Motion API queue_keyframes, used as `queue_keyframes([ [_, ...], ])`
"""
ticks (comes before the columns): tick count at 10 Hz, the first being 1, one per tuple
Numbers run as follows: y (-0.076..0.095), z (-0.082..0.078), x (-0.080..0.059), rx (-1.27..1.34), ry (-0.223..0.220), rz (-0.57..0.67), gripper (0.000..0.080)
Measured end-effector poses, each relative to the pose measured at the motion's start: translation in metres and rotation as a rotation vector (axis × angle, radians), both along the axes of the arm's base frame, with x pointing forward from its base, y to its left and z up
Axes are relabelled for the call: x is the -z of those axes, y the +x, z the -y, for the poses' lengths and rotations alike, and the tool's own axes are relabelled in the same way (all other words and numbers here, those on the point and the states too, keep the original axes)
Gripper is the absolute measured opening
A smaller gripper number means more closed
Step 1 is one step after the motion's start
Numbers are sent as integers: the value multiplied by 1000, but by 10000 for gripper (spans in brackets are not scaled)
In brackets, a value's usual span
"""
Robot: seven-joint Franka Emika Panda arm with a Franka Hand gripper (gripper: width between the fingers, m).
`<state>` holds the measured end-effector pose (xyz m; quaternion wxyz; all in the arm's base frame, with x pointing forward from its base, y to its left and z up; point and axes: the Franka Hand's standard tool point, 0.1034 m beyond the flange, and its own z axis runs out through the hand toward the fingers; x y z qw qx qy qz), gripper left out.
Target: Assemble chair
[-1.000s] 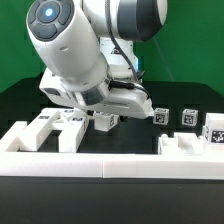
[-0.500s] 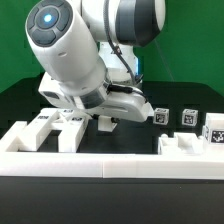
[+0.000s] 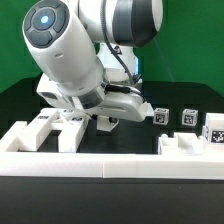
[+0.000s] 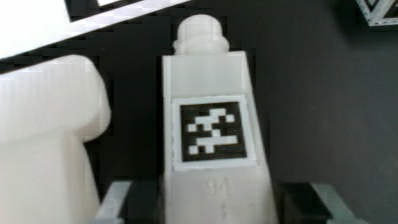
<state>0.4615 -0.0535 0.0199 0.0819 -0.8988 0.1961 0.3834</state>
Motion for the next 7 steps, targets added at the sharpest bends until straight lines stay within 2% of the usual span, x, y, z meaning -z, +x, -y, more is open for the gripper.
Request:
queue_keyframes([
  [1, 3, 1, -8, 3, 2, 2, 290],
  [3, 17, 0, -35, 14, 7, 10, 290],
  [5, 41, -7, -77, 28, 3, 38, 290],
  [6, 53, -7, -94, 32, 0, 66, 290],
  [7, 58, -5, -97, 34, -5, 90, 290],
])
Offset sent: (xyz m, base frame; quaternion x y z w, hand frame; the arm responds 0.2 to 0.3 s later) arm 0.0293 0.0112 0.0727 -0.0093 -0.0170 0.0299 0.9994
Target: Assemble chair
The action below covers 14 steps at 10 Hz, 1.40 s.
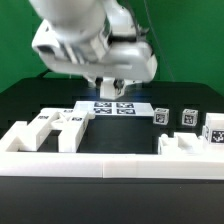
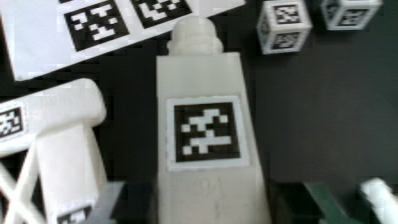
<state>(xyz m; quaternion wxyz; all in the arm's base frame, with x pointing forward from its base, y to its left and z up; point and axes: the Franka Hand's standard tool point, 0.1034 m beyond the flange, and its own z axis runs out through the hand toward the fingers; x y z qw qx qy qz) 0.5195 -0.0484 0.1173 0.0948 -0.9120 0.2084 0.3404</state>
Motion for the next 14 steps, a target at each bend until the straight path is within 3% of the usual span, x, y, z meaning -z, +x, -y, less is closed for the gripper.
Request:
queue_keyframes([
  [2, 1, 1, 3, 2, -6, 10, 290],
  [4, 12, 1, 2, 2, -28, 76, 290],
  [8, 42, -12, -37, -32, -47, 202, 290],
  [12, 60, -13, -33, -17, -120, 409, 290],
  [14, 74, -23, -37, -29, -134, 479, 290],
])
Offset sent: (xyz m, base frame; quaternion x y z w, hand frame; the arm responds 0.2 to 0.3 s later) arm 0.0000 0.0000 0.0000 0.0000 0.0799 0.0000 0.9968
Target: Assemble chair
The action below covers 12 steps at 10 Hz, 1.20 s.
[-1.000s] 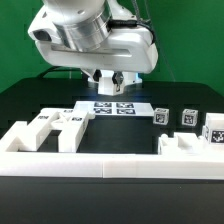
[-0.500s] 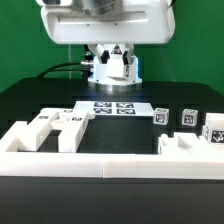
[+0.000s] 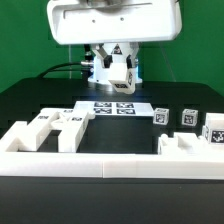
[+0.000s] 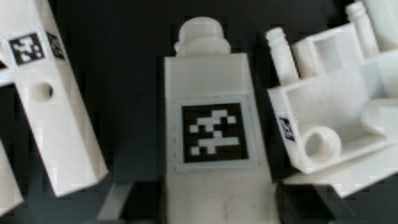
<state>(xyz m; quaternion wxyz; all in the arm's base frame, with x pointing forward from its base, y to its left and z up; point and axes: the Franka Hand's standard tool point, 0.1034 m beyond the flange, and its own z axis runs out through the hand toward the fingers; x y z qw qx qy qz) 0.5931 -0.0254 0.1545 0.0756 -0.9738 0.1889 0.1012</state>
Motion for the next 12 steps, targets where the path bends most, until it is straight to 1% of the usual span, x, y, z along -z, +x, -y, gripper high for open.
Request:
queue_keyframes([
  [1, 9, -6, -5, -9, -8, 40, 290],
  [2, 13, -12, -11, -20, -10, 58, 290],
  [3, 19, -10, -10, -13, -29, 114, 290],
  [4, 19, -10, -8, -10, -38, 136, 290],
  [6, 29, -12, -8, -5, -72, 235, 290],
  [7, 38, -21, -8, -15, -84, 282, 290],
  [8, 44, -30, -8, -28, -88, 307, 290],
  [9, 46, -32, -7, -37, -88, 308, 290],
  [12, 45, -31, -6, -35, -90, 307, 290],
])
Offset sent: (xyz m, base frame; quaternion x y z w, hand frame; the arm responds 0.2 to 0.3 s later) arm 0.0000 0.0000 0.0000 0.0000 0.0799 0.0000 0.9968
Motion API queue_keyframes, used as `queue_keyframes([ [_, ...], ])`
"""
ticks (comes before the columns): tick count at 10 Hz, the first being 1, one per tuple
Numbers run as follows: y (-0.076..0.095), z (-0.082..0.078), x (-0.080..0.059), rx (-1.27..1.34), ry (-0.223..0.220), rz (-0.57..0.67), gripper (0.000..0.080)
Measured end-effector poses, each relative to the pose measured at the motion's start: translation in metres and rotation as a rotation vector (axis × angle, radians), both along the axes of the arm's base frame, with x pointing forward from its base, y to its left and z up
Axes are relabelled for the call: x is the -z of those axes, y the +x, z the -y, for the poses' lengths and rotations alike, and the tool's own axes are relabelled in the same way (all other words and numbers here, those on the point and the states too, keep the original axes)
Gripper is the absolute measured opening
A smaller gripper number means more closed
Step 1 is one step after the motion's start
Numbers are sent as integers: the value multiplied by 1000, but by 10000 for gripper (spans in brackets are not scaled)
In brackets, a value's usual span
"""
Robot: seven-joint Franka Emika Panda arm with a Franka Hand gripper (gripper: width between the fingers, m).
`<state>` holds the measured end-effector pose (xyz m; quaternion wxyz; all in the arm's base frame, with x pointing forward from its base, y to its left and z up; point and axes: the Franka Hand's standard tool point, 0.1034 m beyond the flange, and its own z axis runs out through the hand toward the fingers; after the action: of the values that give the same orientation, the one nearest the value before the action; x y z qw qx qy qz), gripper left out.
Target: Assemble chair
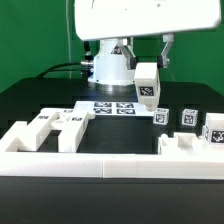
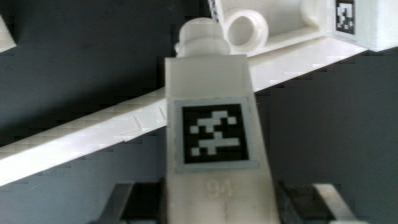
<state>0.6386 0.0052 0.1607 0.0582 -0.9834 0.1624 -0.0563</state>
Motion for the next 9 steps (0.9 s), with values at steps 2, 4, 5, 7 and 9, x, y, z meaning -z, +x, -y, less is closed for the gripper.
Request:
queue_keyframes([
  [2, 2, -7, 2, -20, -15, 21, 290],
  [4, 11, -14, -2, -21, -32, 89, 290],
  [5, 13, -18, -4, -9, -33, 104, 290],
  [7, 18, -15, -2, -1, -65, 202, 290],
  [9, 20, -17, -2, 1, -93, 287, 290],
])
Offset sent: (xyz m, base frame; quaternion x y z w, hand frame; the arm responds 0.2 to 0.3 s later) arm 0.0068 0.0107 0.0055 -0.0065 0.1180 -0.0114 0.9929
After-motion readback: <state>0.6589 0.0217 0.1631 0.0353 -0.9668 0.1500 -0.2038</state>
